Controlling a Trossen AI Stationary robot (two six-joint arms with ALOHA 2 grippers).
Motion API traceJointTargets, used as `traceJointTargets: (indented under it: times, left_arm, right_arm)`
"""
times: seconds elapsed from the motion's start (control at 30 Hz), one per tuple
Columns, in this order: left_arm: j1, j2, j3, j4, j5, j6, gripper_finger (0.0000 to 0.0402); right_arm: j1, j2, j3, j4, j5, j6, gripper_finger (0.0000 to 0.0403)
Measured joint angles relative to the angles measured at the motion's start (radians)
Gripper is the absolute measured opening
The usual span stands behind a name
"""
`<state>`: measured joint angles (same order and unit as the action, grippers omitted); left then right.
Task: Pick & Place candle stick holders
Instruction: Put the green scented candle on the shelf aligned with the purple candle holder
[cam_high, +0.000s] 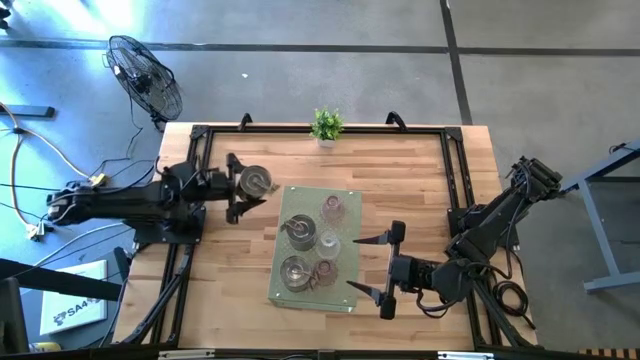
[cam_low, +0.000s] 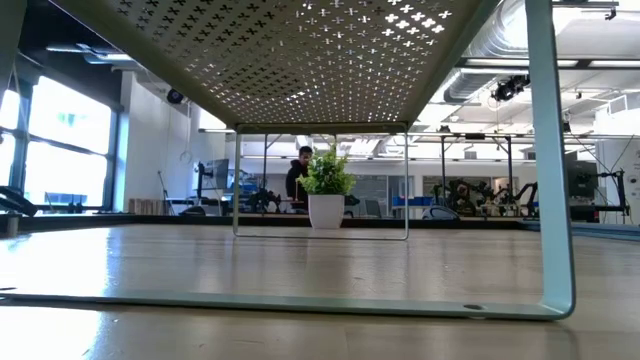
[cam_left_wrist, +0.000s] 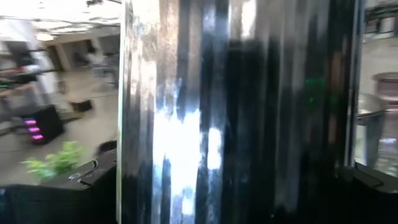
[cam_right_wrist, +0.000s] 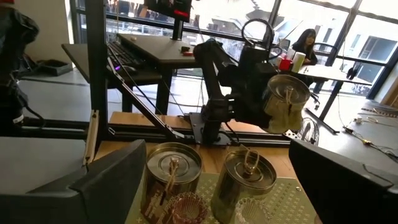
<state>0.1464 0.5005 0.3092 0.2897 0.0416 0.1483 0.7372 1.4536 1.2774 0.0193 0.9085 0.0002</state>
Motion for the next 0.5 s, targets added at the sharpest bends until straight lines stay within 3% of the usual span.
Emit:
traceJointTargets:
  times: [0.23,0.5]
  left_arm:
    - [0.162,0.158,0.001,0.148,0.311,-0.076,0.0349]
    - [0.201,0.379,0.001,0.386,0.515,-0.09,0.0349]
  right_arm:
    - [0.0,0.0,0.0,0.0,0.0,0.002,0.0389]
    - [0.0,0.0,0.0,0.0,0.0,0.022,0.0389]
